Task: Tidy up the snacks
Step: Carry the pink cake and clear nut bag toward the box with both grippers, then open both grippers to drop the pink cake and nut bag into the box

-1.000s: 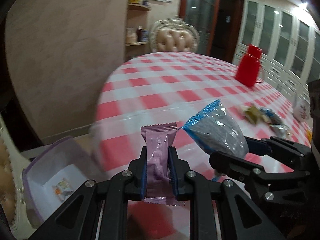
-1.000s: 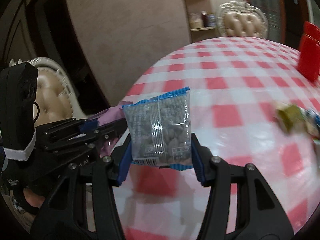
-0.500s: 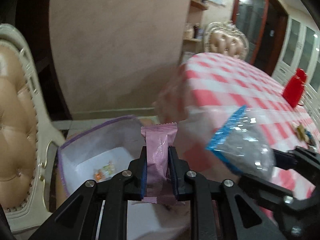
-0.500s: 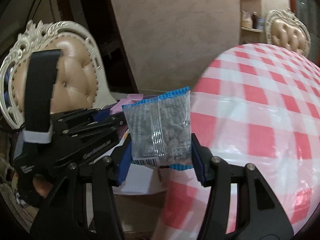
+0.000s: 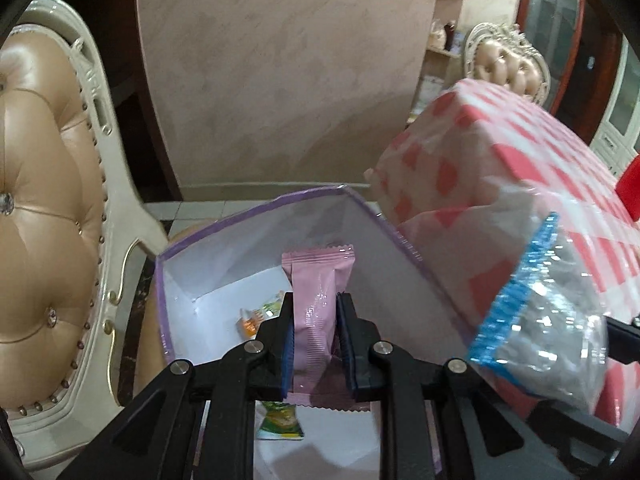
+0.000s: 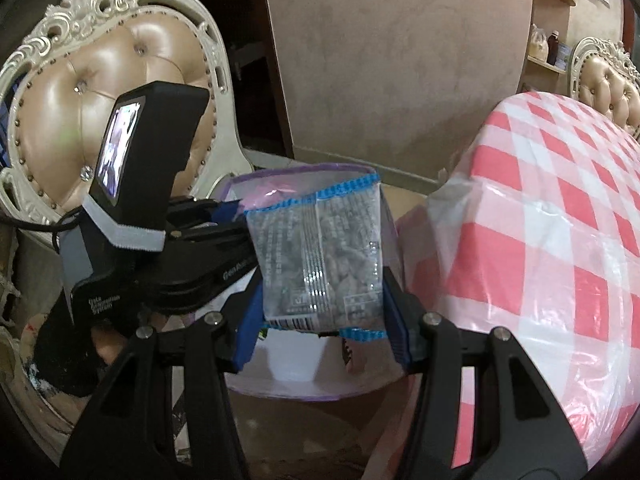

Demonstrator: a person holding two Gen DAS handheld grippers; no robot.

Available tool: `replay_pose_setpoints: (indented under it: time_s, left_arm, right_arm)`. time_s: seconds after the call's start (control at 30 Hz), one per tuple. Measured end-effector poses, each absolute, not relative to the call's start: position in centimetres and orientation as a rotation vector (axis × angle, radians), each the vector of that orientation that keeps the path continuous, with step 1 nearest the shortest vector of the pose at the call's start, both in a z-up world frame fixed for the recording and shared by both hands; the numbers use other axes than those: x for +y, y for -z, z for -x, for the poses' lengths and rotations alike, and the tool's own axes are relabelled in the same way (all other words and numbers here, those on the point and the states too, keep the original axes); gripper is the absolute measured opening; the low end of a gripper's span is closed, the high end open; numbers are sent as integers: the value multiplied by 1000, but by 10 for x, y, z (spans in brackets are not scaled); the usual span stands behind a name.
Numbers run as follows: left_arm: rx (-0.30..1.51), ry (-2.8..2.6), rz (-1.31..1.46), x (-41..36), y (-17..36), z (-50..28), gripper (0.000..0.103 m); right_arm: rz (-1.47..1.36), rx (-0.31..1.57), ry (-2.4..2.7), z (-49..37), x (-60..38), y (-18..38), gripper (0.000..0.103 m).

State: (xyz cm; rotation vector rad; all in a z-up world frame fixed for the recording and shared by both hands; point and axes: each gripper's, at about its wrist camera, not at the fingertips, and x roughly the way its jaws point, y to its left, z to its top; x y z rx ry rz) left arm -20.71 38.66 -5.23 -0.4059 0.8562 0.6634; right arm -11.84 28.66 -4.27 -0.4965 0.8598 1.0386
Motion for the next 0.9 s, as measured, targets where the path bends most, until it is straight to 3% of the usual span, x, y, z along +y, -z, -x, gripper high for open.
replay_pose_setpoints:
  time_s: [0.13,0.2,0.27,0.33,0.67,0.9]
  left_arm:
    - [904,-721,416,394,61,207,22]
    - [911,-727,425,394,63,206,31]
    - [916,-748,418,394,63,206,60]
    - [903,-773,391,390,59,206,70]
    - [876,-757,379,379,47,203,70]
    - [771,-709,368,342,4,197,70]
  right_arm:
    - [483,898,-1057,111,291,47,58]
    - [464,924,-1046,105,290,50,60]
    - [434,938,-1040,100,290,51,61]
    - [393,944,-1052,95,286,49,65]
    - [372,917,-1072,99,281,45,67]
    - [226,888,-1048,86,232,19,67]
